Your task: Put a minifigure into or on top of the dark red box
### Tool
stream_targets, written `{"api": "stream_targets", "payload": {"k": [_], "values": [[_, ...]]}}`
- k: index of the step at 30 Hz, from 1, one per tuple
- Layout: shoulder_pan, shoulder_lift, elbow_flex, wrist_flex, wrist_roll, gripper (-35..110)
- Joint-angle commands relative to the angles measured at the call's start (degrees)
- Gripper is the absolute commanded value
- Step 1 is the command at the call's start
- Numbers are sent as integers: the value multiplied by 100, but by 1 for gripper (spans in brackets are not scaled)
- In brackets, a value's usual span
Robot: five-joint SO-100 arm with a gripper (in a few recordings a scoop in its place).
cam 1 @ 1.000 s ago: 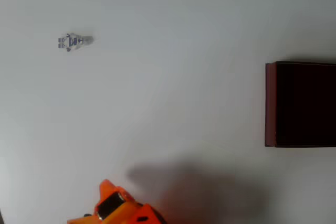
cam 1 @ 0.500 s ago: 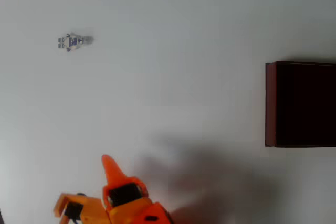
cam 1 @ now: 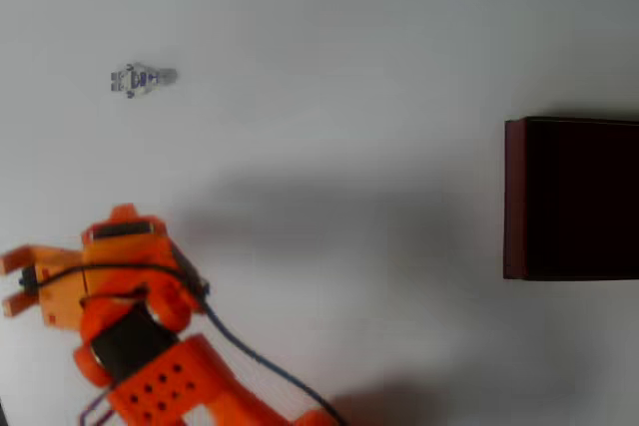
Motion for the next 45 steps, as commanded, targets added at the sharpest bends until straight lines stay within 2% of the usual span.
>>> {"api": "stream_targets", "payload": {"k": [1,8,16,20,26,31,34,37,45], "values": [[-97,-782,-1424,97,158,16],[26,-1468,-2487,-62,229,16],[316,-3393,-5019,747,-97,16],[492,-3744,-5625,879,-246,15],[747,-4746,-7163,1723,-562,15],[888,-6354,-9598,2839,-773,15],[923,-7954,-12375,3814,-756,15],[967,-7857,-11997,3823,-967,15],[1028,-8112,-12340,3647,-914,15]]}}
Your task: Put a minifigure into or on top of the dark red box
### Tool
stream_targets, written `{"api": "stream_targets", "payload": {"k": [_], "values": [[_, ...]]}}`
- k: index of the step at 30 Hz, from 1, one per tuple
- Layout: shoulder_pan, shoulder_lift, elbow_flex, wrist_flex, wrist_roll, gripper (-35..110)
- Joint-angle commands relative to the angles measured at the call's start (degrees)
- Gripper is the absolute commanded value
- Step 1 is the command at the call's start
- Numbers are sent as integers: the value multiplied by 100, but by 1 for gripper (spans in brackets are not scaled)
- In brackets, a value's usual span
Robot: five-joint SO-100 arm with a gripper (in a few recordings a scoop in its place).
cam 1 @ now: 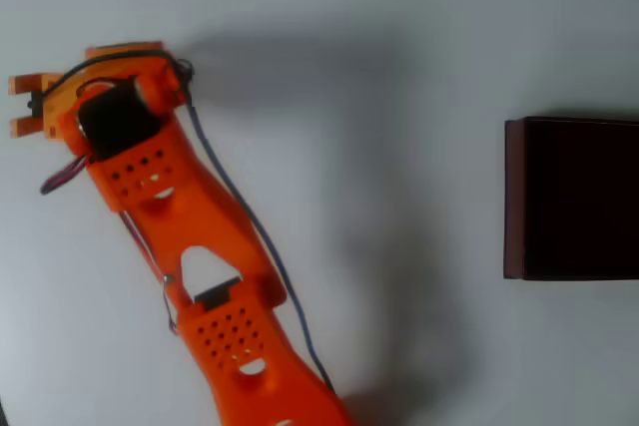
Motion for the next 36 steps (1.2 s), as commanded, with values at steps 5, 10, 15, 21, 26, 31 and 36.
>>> {"api": "stream_targets", "payload": {"k": [5,10,15,21,26,31,36], "values": [[-88,-18,-281,-290,70,15],[-123,-176,-53,-571,105,15],[-70,-272,18,-598,185,15],[-62,-316,53,-387,220,15],[-79,-457,35,-255,176,15],[-53,-589,9,-255,167,15],[0,-589,44,-255,132,13]]}}
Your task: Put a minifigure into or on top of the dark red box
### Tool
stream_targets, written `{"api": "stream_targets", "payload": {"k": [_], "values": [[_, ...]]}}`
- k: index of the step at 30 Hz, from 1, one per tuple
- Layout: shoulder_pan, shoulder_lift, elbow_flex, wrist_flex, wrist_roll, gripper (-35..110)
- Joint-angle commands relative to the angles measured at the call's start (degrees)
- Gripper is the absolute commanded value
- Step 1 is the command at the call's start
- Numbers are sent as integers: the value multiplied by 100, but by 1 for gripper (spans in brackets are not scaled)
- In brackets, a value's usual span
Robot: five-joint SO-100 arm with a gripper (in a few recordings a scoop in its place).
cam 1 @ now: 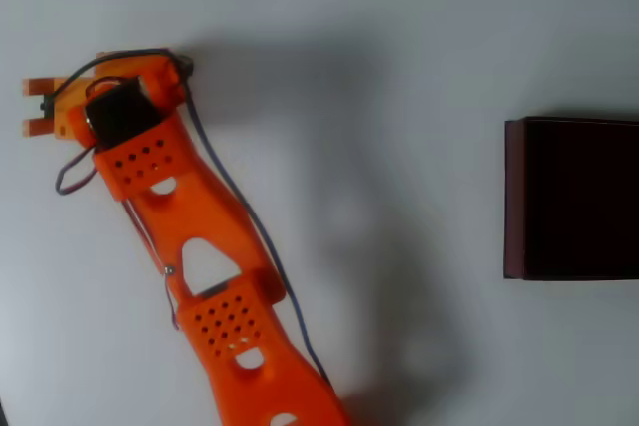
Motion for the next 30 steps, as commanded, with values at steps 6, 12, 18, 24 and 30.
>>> {"api": "stream_targets", "payload": {"k": [6,12,18,24,30], "values": [[35,105,-53,220,-9,6],[26,97,-44,246,79,2],[26,88,-70,308,79,0],[35,1046,773,571,-18,0],[712,3955,3542,571,-255,0]]}}
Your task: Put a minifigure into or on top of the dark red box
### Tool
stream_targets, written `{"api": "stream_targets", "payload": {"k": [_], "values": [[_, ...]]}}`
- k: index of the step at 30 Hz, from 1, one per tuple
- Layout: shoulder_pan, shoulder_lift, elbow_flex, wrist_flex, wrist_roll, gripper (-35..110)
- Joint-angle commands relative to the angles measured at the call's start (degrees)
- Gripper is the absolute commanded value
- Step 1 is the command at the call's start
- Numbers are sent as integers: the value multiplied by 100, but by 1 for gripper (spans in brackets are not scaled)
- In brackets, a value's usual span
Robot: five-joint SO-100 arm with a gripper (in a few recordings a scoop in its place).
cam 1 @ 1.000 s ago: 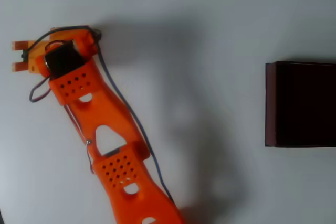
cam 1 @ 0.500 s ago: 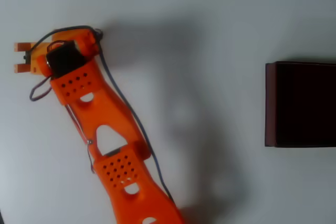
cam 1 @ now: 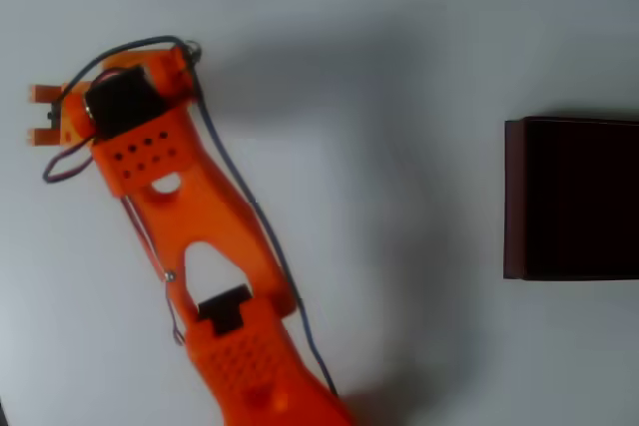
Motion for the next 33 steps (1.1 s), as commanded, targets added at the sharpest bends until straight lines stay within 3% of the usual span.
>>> {"api": "stream_targets", "payload": {"k": [1,7,14,22,25,33], "values": [[668,2373,1670,88,-167,0],[2549,5432,4201,9,-721,0],[5150,8104,7699,-1310,-853,0],[6126,7093,9070,-3533,-387,0],[6275,6108,8842,-4087,-343,0],[6750,3384,6328,-3683,-475,0]]}}
